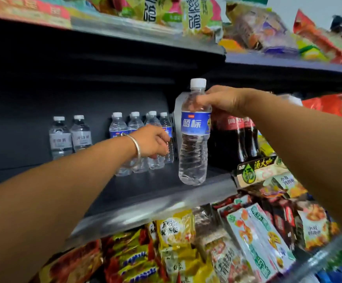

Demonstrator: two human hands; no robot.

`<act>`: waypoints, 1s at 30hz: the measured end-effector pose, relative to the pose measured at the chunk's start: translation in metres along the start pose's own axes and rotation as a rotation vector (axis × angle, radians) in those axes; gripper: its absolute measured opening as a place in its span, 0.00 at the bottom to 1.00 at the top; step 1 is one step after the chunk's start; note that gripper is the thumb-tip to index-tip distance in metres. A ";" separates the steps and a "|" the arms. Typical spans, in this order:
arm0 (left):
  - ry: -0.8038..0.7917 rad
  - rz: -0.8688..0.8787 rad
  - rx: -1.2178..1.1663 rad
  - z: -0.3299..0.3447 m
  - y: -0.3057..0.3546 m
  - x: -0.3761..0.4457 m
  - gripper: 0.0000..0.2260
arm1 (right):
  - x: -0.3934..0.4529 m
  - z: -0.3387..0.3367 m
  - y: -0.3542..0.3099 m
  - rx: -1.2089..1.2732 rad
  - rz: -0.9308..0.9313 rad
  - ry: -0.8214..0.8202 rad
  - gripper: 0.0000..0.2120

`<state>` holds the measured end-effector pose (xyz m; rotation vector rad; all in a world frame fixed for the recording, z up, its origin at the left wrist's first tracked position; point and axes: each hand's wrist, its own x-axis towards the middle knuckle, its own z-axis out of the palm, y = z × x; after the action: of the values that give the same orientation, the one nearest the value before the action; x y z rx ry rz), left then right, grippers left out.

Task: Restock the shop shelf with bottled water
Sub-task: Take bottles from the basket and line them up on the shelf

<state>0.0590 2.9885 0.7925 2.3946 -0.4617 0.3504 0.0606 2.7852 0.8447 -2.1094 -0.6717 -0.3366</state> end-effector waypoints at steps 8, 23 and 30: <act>-0.007 -0.131 -0.003 0.016 -0.052 0.080 0.13 | 0.105 0.016 0.054 -0.039 0.017 -0.144 0.08; 0.143 -0.274 0.091 0.045 -0.101 0.161 0.12 | 0.232 0.051 0.118 -0.032 -0.028 -0.217 0.13; 0.227 -0.295 0.122 0.056 -0.102 0.169 0.15 | 0.240 0.053 0.131 0.022 0.054 -0.329 0.22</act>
<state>0.2609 2.9851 0.7549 2.4566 0.0168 0.5197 0.3321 2.8479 0.8385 -2.1786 -0.8007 0.0502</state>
